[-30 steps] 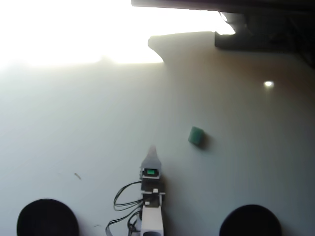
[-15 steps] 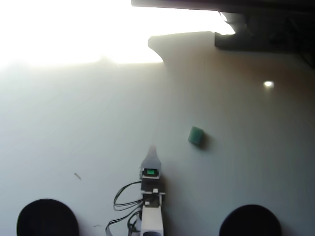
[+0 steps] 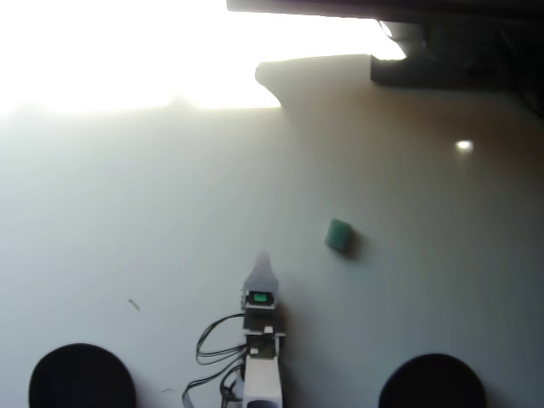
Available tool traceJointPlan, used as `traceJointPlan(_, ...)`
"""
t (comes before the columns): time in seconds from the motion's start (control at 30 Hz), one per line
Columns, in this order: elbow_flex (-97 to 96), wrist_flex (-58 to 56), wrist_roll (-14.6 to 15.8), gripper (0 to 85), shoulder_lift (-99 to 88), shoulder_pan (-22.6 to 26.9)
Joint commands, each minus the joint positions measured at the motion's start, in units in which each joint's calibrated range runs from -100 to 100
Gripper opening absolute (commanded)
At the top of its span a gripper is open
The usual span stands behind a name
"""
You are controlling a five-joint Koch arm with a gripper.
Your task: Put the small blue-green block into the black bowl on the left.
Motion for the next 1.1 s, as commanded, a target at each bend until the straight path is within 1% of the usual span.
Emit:
traceJointPlan(0.0,-0.6,-0.6,0.0,49.3,2.0,0.0)
traceJointPlan(0.93,-0.4,-0.1,-0.3,49.3,2.0,-0.2)
traceJointPlan(0.97,-0.3,-0.1,-1.7,49.3,1.9,-0.4)
traceJointPlan(1.03,-0.3,-0.6,-7.0,49.3,-0.1,-0.2)
traceJointPlan(1.07,-0.3,-1.4,-8.1,49.0,-1.2,-0.1)
